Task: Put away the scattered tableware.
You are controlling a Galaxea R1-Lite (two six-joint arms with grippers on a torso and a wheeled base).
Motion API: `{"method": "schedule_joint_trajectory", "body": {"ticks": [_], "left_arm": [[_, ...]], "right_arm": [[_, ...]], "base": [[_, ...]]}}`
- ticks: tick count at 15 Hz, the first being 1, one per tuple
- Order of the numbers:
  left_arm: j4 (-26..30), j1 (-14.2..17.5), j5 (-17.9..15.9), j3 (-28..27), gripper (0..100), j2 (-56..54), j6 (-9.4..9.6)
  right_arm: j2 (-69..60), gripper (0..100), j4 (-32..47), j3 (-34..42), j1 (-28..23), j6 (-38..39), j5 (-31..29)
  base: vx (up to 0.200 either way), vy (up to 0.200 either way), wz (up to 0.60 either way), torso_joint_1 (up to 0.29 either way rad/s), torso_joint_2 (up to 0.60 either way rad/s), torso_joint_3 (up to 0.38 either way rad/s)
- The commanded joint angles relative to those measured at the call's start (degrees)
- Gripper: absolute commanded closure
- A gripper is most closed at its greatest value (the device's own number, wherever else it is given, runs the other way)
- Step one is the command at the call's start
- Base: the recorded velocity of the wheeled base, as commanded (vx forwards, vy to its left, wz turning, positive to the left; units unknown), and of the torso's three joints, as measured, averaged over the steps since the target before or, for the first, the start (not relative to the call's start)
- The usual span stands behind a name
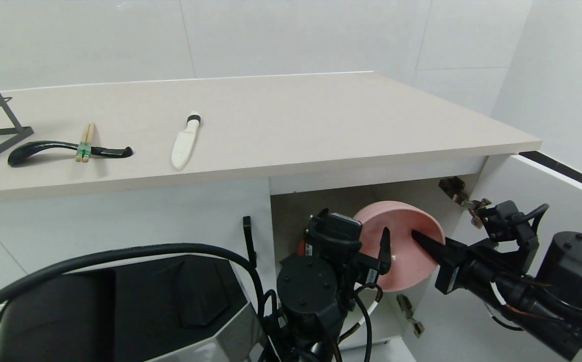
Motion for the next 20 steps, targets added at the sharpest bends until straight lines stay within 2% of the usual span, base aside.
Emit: {"method": "schedule_joint_trajectory", "body": {"ticks": [1,3,5,7,10,11,13,15,16,17,19,20], "left_arm": [[-0.1,-0.2,-1.2,0.2,0,-1.1,-0.10],[-0.1,-0.4,-4.4,1.1,0,-2.6,0.16],[-0.1,-1.4,-12.6,5.1,0,-6.5,0.34],[-0.1,-1.5,-18.3,9.3,0,-9.6,0.69],[-0.1,0.2,-26.3,17.4,0,-14.9,0.69],[-0.1,1.4,-29.2,20.2,0,-16.4,1.39],[-0.1,4.9,-35.0,25.1,0,-19.0,4.38],[-0.1,7.9,-41.8,29.2,0,-21.7,5.88],[-0.1,9.7,-45.9,31.6,0,-23.4,7.19],[-0.1,13.4,-54.4,35.1,0,-26.3,10.45],[-0.1,17.2,-60.5,38.3,0,-28.8,13.43],[-0.1,18.0,-60.6,40.6,0,-30.0,13.70]], "right_arm": [[2.1,100,0.0,0.0,-0.9,0.0,0.0],[3.5,100,0.0,-0.1,-1.6,0.0,0.0],[4.8,100,0.0,-0.3,-2.6,0.0,0.0],[4.9,100,0.0,-0.4,-3.0,0.0,0.0],[5.0,100,0.0,-0.5,-4.0,0.0,0.0],[5.4,100,0.0,-0.5,-4.4,0.0,0.0],[5.9,100,0.0,-0.4,-4.6,0.0,0.0],[6.4,100,0.0,-0.1,-4.6,0.0,0.0],[6.6,100,0.0,0.0,-4.6,0.0,0.0],[6.4,100,0.0,-0.1,-4.6,0.0,0.0],[6.3,100,0.0,0.0,-4.3,0.0,0.0],[6.3,100,0.0,-0.1,-4.1,0.0,0.0]], "base": [[0.000,0.000,0.00,0.000,0.00,0.000],[0.000,0.000,0.00,0.000,0.00,0.000],[0.000,0.000,0.00,0.000,0.00,0.000],[0.000,0.000,0.00,0.000,0.00,0.000],[0.000,0.000,0.00,0.000,0.00,0.000],[0.000,0.000,0.00,0.000,0.00,0.000],[0.000,0.000,0.00,0.000,0.00,0.000],[0.000,0.000,0.00,0.000,0.00,0.000],[0.000,0.000,0.00,0.000,0.00,0.000],[0.000,0.000,0.00,0.000,0.00,0.000],[0.000,0.000,0.00,0.000,0.00,0.000],[0.000,0.000,0.00,0.000,0.00,0.000]]}}
